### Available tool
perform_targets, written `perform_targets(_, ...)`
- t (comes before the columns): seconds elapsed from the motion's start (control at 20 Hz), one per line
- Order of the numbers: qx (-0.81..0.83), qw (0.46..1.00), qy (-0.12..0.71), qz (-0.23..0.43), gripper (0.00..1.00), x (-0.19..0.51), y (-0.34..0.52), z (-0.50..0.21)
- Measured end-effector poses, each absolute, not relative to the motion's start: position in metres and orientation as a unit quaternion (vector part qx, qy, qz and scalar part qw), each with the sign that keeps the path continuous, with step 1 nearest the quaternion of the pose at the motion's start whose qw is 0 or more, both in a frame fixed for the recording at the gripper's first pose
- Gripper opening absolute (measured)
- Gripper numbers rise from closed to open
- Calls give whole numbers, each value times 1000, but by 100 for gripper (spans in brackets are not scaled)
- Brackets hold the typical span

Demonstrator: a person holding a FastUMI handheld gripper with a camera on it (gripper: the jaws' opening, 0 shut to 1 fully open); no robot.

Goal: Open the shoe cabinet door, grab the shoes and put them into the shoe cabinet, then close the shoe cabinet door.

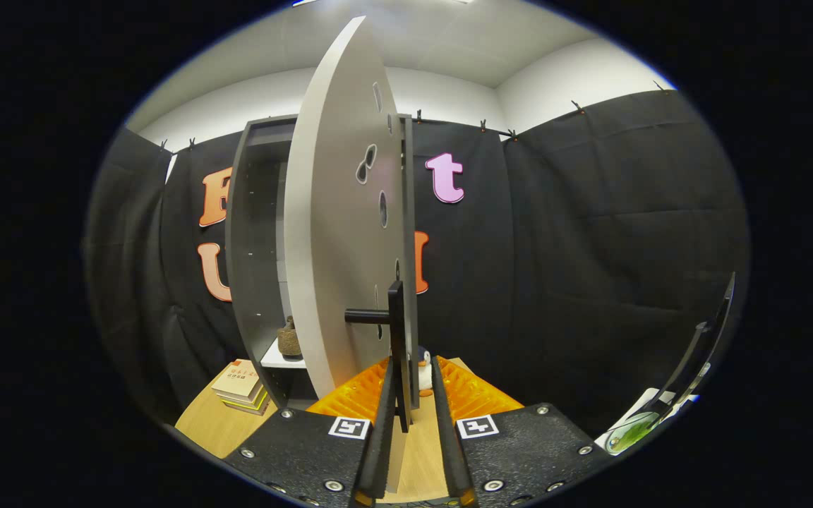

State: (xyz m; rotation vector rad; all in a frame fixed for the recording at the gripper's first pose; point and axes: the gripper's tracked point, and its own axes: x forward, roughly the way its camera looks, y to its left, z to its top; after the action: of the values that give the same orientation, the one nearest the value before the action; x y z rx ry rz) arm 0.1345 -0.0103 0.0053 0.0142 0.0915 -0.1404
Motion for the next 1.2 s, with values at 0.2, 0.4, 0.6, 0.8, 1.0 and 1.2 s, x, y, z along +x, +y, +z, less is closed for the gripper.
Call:
perform_targets(0.2,3,994,50,-99,30,130,-31,3)
perform_targets(0.4,32,993,52,-100,25,133,-35,3)
perform_targets(0.6,30,993,53,-103,25,130,-35,1)
perform_targets(0.8,0,990,58,-128,25,128,-47,2)
perform_targets(1.0,-13,985,67,-157,25,118,-61,-1)
perform_targets(1.2,-9,983,71,-168,25,107,-63,-2)
